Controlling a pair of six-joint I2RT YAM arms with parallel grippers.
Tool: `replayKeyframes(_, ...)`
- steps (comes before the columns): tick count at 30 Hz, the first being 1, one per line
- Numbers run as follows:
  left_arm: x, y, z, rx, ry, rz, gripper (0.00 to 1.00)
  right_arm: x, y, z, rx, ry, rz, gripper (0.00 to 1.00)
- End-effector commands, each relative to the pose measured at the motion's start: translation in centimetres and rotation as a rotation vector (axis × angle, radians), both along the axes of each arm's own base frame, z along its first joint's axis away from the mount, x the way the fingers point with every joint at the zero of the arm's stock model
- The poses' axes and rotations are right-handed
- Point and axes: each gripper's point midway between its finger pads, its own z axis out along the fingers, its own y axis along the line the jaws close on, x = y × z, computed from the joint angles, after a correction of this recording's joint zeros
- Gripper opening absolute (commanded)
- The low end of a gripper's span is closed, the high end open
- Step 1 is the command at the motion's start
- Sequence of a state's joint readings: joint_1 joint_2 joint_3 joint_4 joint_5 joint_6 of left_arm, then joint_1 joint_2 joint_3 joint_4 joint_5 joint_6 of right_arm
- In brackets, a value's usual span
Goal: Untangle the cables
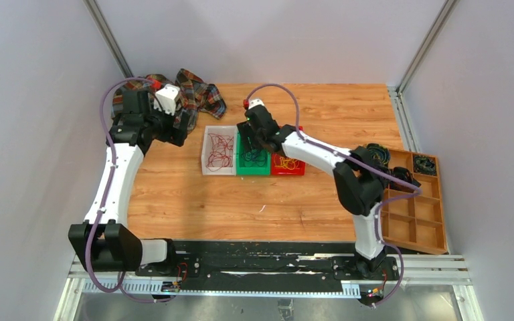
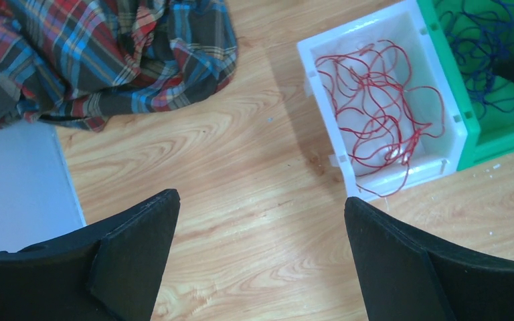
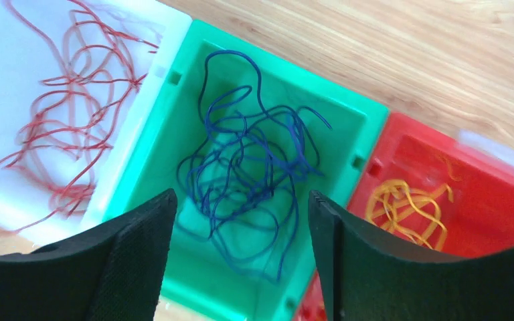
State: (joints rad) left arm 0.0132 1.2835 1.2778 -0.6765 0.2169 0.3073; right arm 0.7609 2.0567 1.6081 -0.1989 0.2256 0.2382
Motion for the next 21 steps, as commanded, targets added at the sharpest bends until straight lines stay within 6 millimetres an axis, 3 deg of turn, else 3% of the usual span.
replayKeyframes(1, 0.7, 1.1, 0.5, -0.086, -0.066, 0.051, 0.98, -2.1, -1.5, 8.5, 0.112, -0.101, 0.022, 0.77)
replayKeyframes(3, 0.8, 1.7, -0.1, -0.092, -0.077, 0.079, 0.98, -3.5, -3.1, 10.0, 0.129, -0.122, 0.011, 0.79)
replayKeyframes(5, 0.6, 1.9, -1.9, -0.100, -0.066, 0.089, 0.98, -5.0, -5.3, 11.4, 0.133, -0.151, -0.019, 0.79)
replayKeyframes(10, 0.4, 1.5, -5.8, -0.163, -0.129, 0.126, 0.98, -8.7, -12.9, 12.7, 0.099, -0.262, -0.153, 0.81)
replayKeyframes(13, 0.4, 0.6, -7.8, -0.226, -0.220, 0.116, 0.98, -10.2, -19.5, 12.7, 0.042, -0.356, -0.343, 0.81)
replayKeyframes(17, 1.0, -0.1, -8.4, -0.303, -0.401, 0.101, 0.98, -12.3, -30.7, 12.0, -0.090, -0.498, -0.759, 0.82)
replayKeyframes(21, 1.5, 0.3, -8.8, -0.330, -0.465, 0.135, 0.98, -13.0, -37.3, 10.0, -0.213, -0.613, -0.966, 0.84)
